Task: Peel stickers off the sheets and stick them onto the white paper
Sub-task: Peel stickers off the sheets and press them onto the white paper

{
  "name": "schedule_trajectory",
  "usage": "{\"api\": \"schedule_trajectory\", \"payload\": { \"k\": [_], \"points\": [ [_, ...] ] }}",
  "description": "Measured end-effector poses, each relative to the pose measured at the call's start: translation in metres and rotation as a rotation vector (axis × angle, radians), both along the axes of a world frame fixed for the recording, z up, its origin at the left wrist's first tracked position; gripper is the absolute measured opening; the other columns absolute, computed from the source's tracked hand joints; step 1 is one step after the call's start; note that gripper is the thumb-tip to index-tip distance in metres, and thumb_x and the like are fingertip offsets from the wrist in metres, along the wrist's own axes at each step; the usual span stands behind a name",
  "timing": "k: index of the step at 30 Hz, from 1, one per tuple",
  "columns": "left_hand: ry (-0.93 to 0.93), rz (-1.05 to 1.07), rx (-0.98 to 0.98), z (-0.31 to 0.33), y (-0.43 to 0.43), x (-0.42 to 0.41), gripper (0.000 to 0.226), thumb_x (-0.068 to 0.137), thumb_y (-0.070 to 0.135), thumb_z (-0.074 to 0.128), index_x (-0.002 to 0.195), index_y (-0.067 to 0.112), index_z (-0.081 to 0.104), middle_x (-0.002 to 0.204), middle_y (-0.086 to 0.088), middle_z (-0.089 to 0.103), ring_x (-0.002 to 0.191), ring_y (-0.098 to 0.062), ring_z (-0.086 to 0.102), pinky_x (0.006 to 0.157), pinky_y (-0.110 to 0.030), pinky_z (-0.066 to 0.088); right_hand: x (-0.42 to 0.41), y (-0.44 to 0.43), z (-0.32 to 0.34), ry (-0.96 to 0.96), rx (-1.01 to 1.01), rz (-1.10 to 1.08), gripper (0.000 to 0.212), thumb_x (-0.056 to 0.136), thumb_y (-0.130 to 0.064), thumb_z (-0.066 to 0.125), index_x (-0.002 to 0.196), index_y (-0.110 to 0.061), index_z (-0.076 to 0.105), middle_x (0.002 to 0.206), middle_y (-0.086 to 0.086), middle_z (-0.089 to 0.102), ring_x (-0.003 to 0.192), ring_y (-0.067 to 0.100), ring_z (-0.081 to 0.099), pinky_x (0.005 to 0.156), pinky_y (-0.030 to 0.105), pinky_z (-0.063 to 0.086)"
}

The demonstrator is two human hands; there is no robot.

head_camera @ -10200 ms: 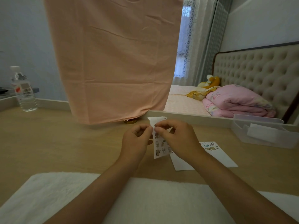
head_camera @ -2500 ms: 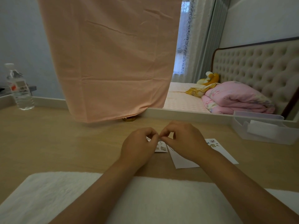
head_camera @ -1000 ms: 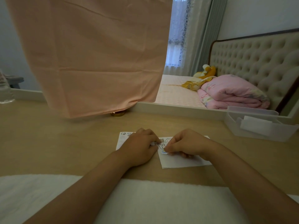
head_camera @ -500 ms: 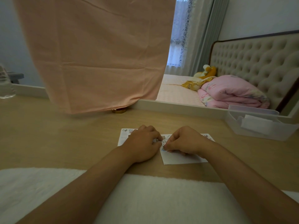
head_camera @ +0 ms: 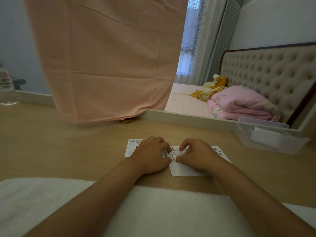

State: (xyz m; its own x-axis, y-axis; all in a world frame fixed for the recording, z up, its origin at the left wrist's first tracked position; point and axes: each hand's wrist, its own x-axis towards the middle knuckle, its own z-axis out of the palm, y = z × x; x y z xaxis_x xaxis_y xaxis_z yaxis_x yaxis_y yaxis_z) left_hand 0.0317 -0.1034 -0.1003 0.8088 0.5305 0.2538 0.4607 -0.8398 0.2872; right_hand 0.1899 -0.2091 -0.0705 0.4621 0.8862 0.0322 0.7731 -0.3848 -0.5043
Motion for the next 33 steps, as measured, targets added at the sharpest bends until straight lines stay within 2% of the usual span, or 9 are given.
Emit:
{"api": "schedule_trajectory", "payload": {
  "k": [3,6,9,11,15,20,25,29,33],
  "points": [
    [-0.019,-0.003,0.013,0.000,0.001,0.000,0.039,0.092,0.048,0.058,0.129,0.035,0.060,0.135,0.012,0.053,0.125,-0.012,0.041,0.103,-0.034,0.031,-0.001,-0.010,0.001,-0.016,0.053,0.118,0.023,0.082,-0.025,0.079,0.090,-0.036,0.060,0.090,-0.011,0.066,0.085,0.008,0.061,0.083,0.034,0.053],
    [-0.036,-0.013,0.034,0.001,-0.001,-0.001,0.041,0.092,0.047,0.060,0.131,0.035,0.059,0.134,0.012,0.056,0.124,-0.012,0.044,0.103,-0.032,0.032,-0.004,-0.021,-0.003,-0.116,0.080,0.262,0.016,0.092,-0.027,0.067,0.102,-0.040,0.065,0.105,-0.013,0.060,0.099,0.007,0.057,0.091,0.031,0.049],
    [-0.119,-0.030,0.089,0.001,-0.003,-0.001,0.035,0.089,0.043,0.065,0.122,0.033,0.065,0.138,0.009,0.049,0.127,-0.012,0.041,0.102,-0.030,0.032,-0.007,-0.029,-0.010,-0.264,0.020,0.343,0.033,0.098,-0.029,0.056,0.129,-0.034,0.065,0.119,-0.009,0.054,0.108,0.012,0.053,0.096,0.035,0.046],
    [-0.154,-0.059,0.138,0.003,-0.007,0.000,0.026,0.087,0.036,0.068,0.112,0.028,0.068,0.132,0.008,0.049,0.122,-0.012,0.043,0.095,-0.026,0.033,-0.008,-0.032,-0.016,-0.315,0.028,0.372,0.039,0.100,-0.025,0.050,0.136,-0.032,0.062,0.121,-0.005,0.053,0.112,0.016,0.050,0.097,0.036,0.045],
    [-0.040,-0.058,0.122,0.009,-0.018,0.000,0.023,0.096,0.029,0.054,0.109,0.025,0.073,0.111,0.005,0.066,0.106,-0.015,0.057,0.088,-0.034,0.049,-0.010,-0.035,-0.023,-0.342,0.072,0.365,0.042,0.096,-0.020,0.045,0.134,-0.029,0.062,0.117,-0.005,0.051,0.110,0.018,0.048,0.092,0.038,0.048],
    [0.132,-0.114,0.191,0.012,-0.025,-0.013,0.045,0.095,0.043,0.036,0.116,0.028,0.073,0.120,0.005,0.067,0.112,-0.016,0.058,0.086,-0.038,0.053,-0.008,-0.036,-0.021,-0.330,0.062,0.348,0.041,0.096,-0.025,0.045,0.134,-0.030,0.059,0.122,-0.007,0.050,0.113,0.017,0.046,0.093,0.037,0.046],
    [0.170,-0.183,0.271,0.012,-0.031,-0.020,0.040,0.104,0.035,0.039,0.132,0.020,0.064,0.134,-0.003,0.057,0.121,-0.020,0.050,0.086,-0.036,0.050,-0.008,-0.038,-0.019,-0.329,0.050,0.344,0.040,0.098,-0.028,0.046,0.136,-0.033,0.057,0.126,-0.008,0.048,0.116,0.014,0.044,0.095,0.036,0.046],
    [0.201,-0.142,0.242,0.013,-0.038,-0.021,0.049,0.101,0.041,0.031,0.127,0.022,0.067,0.128,-0.002,0.060,0.117,-0.021,0.053,0.087,-0.037,0.051,-0.006,-0.039,-0.020,-0.355,0.061,0.343,0.039,0.098,-0.029,0.045,0.134,-0.039,0.057,0.125,-0.009,0.049,0.118,0.015,0.041,0.093,0.037,0.046],
    [0.153,-0.062,0.175,0.012,-0.048,-0.019,0.039,0.101,0.040,0.044,0.125,0.024,0.070,0.132,0.004,0.062,0.120,-0.016,0.054,0.090,-0.033,0.050,-0.007,-0.040,-0.022,-0.458,0.048,0.352,0.043,0.101,-0.029,0.041,0.141,-0.039,0.050,0.127,-0.006,0.048,0.116,0.019,0.044,0.088,0.035,0.046]
  ]
}}
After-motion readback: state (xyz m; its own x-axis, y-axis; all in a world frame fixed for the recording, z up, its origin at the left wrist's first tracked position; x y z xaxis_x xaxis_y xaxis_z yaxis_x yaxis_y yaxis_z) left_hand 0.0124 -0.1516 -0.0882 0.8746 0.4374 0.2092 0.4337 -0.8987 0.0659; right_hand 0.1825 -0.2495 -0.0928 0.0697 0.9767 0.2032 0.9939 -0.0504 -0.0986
